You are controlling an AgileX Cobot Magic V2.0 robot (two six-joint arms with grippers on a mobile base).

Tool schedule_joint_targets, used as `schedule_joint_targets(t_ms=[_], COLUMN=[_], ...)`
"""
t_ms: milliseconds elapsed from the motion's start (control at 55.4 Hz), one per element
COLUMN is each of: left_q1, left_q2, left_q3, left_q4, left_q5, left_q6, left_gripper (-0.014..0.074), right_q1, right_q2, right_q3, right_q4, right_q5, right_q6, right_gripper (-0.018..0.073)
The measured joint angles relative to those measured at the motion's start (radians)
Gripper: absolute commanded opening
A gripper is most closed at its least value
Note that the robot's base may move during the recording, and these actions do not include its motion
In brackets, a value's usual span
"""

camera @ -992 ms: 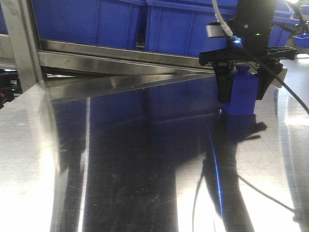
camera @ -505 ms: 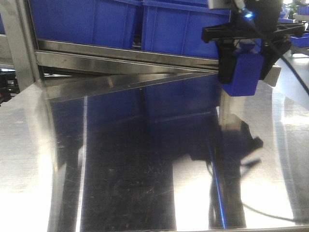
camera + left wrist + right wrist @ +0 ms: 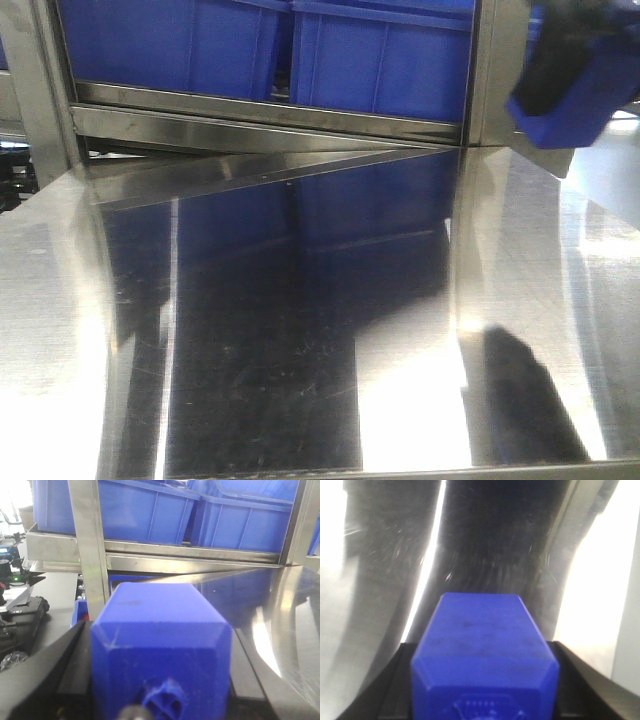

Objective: Pick and sort blue part to right shelf
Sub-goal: 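Lift the blue part off the table with the right gripper, then drive the base away from the table holding both parts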

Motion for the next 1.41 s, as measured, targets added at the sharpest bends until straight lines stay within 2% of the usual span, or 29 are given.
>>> schedule_joint_targets(t_ms=[307, 541, 613, 902, 1407], left_q1=[0.000, 0.000, 0.000, 0.000, 0.000], left_q2=[0.000, 0.000, 0.000, 0.000, 0.000], left_q3=[0.000, 0.000, 0.000, 0.000, 0.000], left_q4=[0.050, 0.052, 0.052, 0.053, 0.053], left_q5=[-0.008, -0.009, -0.011, -0.013, -0.013], left_q6=[0.000, 0.000, 0.000, 0.000, 0.000], left_gripper=[0.0300, 0.0300, 0.0300, 0.0300, 0.0300], right_q1=[0.000, 0.000, 0.000, 0.000, 0.000], right_q2=[-0.602, -1.098, -1.192, -1.215, -1.215], right_q3=[0.428, 0.578, 0.592, 0.597, 0.599], right_q4=[-0.056, -0.097, -0.106, -0.138, -0.138], right_q5=[-0.140, -0.136, -0.127, -0.134, -0.136], right_q6=[-0.004, -0.004, -0.004, -0.004, -0.004], right_gripper=[0.0158, 0.0158, 0.0158, 0.0158, 0.0158])
